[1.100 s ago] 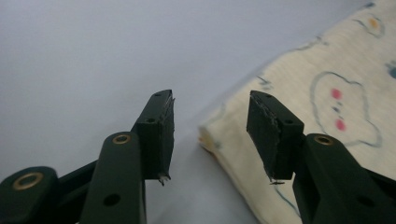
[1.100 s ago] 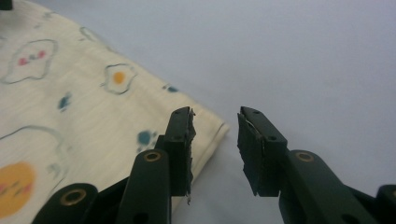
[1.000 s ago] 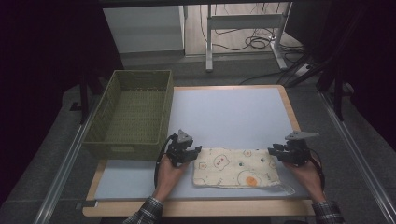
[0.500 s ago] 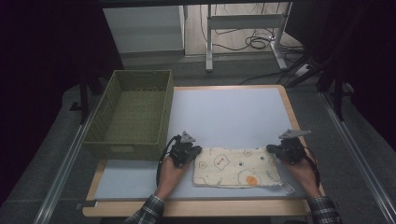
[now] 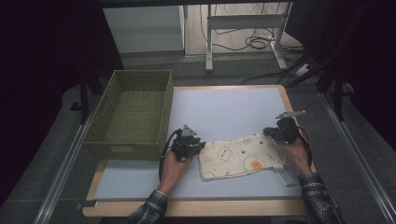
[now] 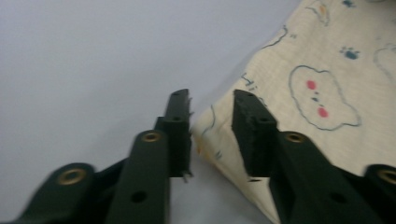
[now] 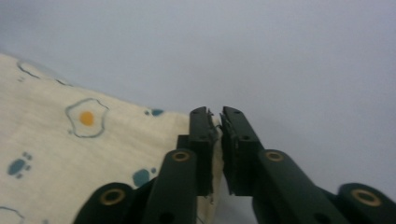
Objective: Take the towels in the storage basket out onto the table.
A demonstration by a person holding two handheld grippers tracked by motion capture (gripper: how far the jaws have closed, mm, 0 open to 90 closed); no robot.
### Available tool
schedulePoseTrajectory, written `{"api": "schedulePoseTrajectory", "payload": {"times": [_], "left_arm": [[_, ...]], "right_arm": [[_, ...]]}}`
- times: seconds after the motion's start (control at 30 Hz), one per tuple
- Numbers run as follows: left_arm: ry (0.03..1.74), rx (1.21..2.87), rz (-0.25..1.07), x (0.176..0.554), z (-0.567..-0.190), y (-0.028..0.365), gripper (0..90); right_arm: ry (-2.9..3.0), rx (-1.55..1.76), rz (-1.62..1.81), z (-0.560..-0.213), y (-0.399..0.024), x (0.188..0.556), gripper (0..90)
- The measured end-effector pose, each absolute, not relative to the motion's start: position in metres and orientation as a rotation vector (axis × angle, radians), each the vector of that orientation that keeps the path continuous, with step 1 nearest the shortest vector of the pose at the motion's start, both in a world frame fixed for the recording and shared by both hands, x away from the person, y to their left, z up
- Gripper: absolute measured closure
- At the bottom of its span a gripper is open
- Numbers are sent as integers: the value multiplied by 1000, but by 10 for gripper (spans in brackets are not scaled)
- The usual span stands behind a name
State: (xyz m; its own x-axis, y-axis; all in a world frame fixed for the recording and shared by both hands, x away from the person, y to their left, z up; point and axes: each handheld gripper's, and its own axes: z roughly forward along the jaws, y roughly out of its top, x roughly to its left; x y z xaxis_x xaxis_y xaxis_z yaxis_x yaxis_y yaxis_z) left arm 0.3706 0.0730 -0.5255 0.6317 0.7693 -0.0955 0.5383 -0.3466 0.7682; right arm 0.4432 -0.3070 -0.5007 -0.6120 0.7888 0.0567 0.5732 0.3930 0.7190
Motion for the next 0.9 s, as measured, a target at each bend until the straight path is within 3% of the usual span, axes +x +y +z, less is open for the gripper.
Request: {"api": "schedulePoseTrajectory", "payload": {"times": [0.13, 0.2, 0.27, 0.33, 0.53, 0.9], "left_arm": [[1063, 2117, 484, 376, -534, 69, 494], [1069, 2097, 470, 379, -540, 71, 435], [1120, 2042, 375, 385, -543, 78, 360], [1111, 2051, 376, 384, -543, 77, 336], [1105, 2050, 401, 383, -544, 76, 335], [1109, 2042, 393, 383, -545, 76, 338]], "right_arm": [[2344, 1188, 1077, -496, -310, 433, 688], [2349, 1172, 1082, -494, -312, 425, 653], [2358, 1175, 1108, -494, -314, 416, 612], [2367, 1167, 1111, -495, -315, 410, 592], [2400, 1146, 1117, -495, -314, 392, 494], [2463, 1040, 1136, -493, -292, 360, 462]]}}
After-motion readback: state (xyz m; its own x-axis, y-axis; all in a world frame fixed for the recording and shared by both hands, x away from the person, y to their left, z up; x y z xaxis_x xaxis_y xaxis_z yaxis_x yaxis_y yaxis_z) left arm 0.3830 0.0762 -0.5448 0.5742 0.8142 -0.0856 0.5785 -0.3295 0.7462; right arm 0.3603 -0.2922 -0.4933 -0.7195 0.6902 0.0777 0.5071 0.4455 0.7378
